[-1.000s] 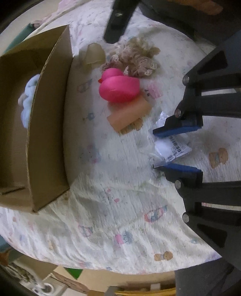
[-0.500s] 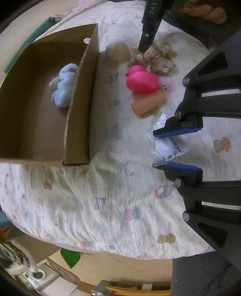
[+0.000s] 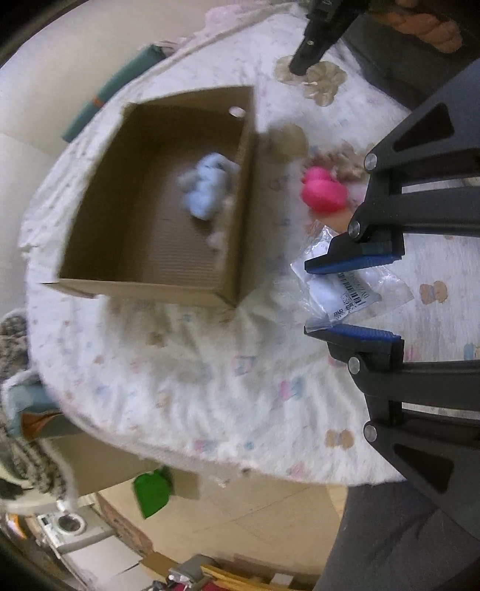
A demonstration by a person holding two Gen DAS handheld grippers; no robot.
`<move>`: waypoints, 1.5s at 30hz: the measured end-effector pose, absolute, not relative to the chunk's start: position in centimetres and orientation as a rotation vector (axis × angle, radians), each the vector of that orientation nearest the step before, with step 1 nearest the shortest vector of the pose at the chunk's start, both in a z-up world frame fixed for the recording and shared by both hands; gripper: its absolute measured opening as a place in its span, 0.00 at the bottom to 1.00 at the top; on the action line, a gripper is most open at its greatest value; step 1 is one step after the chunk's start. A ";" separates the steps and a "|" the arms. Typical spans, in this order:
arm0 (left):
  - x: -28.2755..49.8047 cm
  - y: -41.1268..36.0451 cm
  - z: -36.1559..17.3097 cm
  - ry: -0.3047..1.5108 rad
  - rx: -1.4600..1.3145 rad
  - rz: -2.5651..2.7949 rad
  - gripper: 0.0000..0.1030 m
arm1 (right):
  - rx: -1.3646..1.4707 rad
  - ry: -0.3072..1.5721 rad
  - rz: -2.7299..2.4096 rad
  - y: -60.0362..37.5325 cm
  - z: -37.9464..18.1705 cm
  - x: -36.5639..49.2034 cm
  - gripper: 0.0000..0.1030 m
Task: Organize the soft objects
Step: 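Carry the plastic bag into the box with the left tool while the right tool drops a scrunchie there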
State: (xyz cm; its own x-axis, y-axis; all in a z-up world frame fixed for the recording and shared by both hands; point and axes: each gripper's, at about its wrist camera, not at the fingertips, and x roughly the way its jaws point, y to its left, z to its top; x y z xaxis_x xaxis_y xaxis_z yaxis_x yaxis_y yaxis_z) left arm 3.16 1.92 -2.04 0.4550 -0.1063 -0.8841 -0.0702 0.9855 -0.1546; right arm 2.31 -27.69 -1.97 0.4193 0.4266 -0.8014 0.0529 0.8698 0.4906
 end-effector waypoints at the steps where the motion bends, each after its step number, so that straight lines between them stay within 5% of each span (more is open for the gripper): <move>1: 3.2 1.8 -1.3 1.083 -0.179 -0.026 0.23 | 0.487 1.111 0.250 -27.9 -1.3 2.2 0.16; 15: 8.9 -1.0 3.3 0.998 -0.084 -0.079 0.23 | 0.440 0.982 0.283 -27.6 2.9 5.7 0.16; 45: 18.8 -3.1 -3.0 1.096 -0.033 -0.082 0.25 | 0.312 1.173 0.217 -25.4 -5.7 14.4 0.18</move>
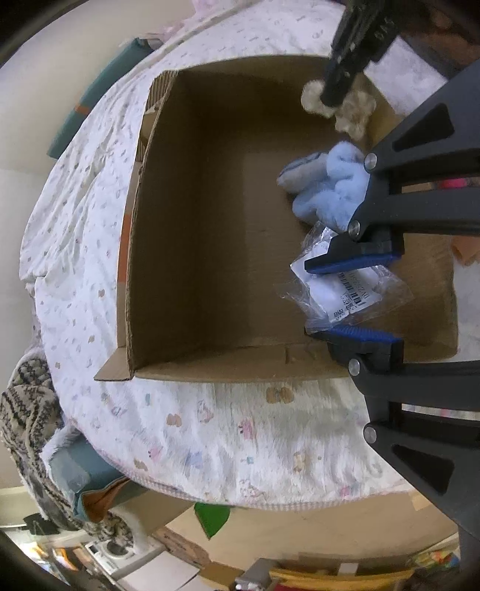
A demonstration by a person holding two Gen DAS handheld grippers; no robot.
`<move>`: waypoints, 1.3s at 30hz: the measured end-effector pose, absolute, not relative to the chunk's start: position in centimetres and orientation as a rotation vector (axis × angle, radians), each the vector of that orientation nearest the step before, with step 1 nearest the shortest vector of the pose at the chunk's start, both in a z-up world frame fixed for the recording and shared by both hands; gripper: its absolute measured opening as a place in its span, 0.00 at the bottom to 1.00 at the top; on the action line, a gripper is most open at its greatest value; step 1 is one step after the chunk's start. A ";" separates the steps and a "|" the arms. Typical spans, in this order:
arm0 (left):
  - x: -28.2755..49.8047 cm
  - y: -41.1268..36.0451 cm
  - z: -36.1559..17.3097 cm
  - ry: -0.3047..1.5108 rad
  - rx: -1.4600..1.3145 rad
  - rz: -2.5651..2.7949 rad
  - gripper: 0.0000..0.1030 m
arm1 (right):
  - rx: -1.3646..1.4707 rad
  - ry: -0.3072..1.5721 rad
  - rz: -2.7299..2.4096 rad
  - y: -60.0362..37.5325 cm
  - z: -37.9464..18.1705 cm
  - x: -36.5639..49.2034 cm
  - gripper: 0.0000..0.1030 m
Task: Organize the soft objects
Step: 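Carry the plastic bag into the box with the left tool while the right tool drops a scrunchie there, then grasp the lace-trimmed beige scrunchie with the right tool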
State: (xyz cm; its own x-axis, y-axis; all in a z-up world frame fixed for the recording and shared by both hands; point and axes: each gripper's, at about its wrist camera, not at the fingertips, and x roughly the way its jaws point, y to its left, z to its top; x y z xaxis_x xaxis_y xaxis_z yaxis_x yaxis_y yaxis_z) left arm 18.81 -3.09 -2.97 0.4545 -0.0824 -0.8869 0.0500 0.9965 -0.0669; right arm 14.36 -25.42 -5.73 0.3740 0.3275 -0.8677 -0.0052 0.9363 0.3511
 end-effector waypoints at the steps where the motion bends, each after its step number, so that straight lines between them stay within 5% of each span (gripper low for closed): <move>1: 18.8 -3.1 -2.9 1.107 -0.043 -0.092 0.31 | 0.315 1.173 0.227 -25.3 -5.6 14.3 0.21; 4: 18.3 -3.2 -2.6 1.133 -0.077 -0.137 0.57 | 0.280 1.162 0.241 -25.1 -4.8 13.5 0.30; 7: 17.4 -4.1 -1.9 1.127 -0.061 -0.131 0.68 | 0.243 1.125 0.226 -25.2 -3.6 12.4 0.73; 39: 8.3 -0.2 1.0 1.024 -0.059 0.006 0.68 | 0.307 1.054 0.185 -25.7 -1.5 4.8 0.73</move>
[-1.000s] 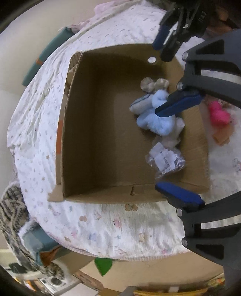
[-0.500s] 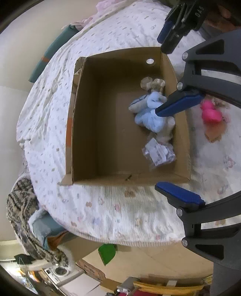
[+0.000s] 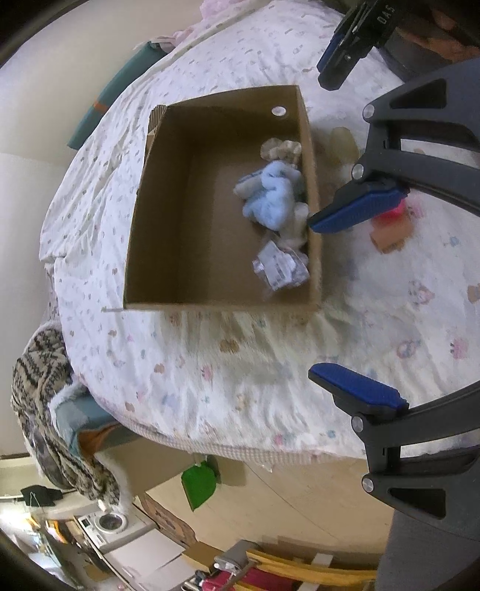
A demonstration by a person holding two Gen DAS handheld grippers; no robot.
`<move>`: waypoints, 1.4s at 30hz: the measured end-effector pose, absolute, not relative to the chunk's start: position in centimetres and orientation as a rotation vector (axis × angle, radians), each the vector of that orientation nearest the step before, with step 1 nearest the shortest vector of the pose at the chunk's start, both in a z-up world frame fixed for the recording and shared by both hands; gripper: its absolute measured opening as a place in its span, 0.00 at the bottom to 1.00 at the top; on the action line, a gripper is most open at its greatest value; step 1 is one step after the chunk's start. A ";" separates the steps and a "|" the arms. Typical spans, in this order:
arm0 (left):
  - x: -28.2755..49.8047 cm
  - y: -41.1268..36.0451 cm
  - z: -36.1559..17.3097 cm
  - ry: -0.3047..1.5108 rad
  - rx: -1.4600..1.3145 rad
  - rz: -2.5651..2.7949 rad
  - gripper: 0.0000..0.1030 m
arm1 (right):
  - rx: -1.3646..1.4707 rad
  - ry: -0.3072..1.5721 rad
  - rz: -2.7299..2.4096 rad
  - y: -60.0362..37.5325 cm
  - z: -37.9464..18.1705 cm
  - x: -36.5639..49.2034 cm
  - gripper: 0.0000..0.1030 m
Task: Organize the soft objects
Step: 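Grasp the lace-trimmed beige scrunchie with the right tool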
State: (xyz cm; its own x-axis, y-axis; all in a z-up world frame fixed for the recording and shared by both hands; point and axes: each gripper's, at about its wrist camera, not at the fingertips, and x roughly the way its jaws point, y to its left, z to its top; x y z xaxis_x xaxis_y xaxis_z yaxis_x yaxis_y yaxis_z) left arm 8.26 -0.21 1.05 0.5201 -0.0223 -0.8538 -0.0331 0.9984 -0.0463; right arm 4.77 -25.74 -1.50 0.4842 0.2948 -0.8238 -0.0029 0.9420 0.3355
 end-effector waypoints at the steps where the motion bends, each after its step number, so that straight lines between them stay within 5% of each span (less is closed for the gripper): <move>1: 7.9 0.2 0.9 1.024 -0.067 0.013 0.68 | 0.303 1.053 0.186 -25.6 -1.5 4.5 0.73; 32: 4.9 2.9 -2.0 1.034 -0.168 0.070 0.68 | 0.452 1.079 0.157 -26.6 -4.3 3.2 0.73; 42: 5.4 3.3 -2.9 1.071 -0.212 0.070 0.68 | 0.510 1.221 0.159 -26.6 -7.5 4.4 0.73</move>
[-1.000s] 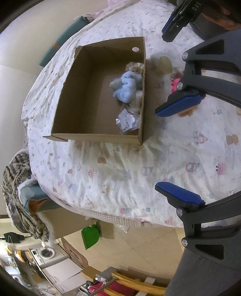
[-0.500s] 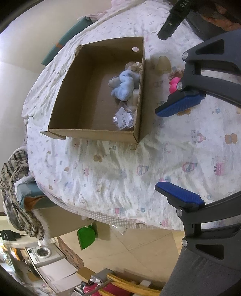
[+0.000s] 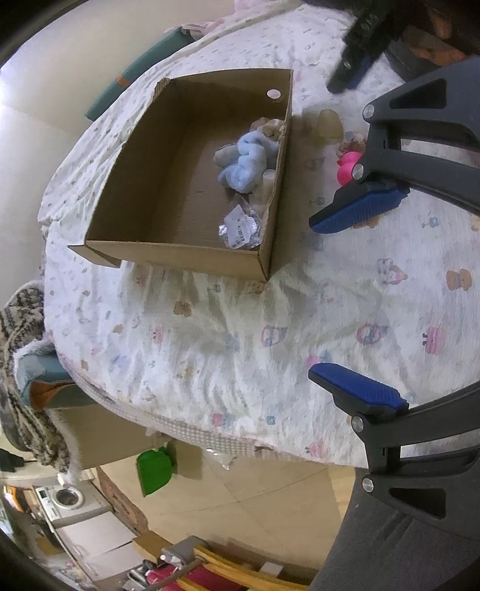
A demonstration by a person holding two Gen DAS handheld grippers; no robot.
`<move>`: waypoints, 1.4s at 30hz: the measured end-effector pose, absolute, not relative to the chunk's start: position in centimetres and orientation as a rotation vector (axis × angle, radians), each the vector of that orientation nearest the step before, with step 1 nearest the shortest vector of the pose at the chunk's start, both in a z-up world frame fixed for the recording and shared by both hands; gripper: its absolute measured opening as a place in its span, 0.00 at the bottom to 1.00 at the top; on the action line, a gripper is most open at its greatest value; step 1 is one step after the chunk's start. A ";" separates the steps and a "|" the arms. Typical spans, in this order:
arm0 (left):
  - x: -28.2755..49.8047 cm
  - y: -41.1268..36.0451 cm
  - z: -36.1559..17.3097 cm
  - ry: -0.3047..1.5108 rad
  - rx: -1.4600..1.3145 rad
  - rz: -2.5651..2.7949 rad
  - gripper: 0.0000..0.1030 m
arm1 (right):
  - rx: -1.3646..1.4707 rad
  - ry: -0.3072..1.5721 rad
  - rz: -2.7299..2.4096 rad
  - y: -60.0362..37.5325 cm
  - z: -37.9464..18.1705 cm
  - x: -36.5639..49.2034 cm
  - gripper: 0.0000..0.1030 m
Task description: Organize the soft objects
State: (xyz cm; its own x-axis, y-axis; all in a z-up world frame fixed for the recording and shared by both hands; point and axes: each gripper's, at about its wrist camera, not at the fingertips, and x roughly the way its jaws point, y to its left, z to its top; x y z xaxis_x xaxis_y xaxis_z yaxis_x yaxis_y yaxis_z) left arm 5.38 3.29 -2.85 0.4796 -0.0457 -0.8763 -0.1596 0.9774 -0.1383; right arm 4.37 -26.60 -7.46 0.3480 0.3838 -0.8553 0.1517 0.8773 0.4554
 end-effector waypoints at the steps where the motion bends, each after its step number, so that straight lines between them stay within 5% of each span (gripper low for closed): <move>1: 5.5 3.3 -3.0 1.079 -0.220 0.068 0.68 | 0.503 1.266 0.168 -26.1 -8.3 4.5 0.73; 13: 5.8 2.5 -3.7 1.107 -0.216 0.041 0.68 | -0.034 1.418 0.252 -17.0 -12.4 4.8 0.70; 16: 5.7 2.4 -3.7 1.108 -0.213 0.038 0.68 | -0.079 1.402 0.233 -16.8 -12.4 4.9 0.39; 20: 5.7 2.5 -3.8 1.111 -0.216 0.038 0.68 | -0.014 1.403 0.240 -17.9 -11.8 5.0 0.16; 32: 5.7 1.7 -5.3 1.181 -0.234 -0.010 0.66 | 0.127 1.211 0.263 -21.9 -4.0 4.3 0.13; 36: 5.7 -0.3 -6.5 1.237 -0.239 -0.053 0.47 | 0.218 1.165 0.272 -23.5 -3.3 4.3 0.13; 42: 6.6 -3.0 -8.6 1.314 -0.338 -0.076 0.41 | 0.325 1.155 0.260 -24.3 -4.1 4.2 0.13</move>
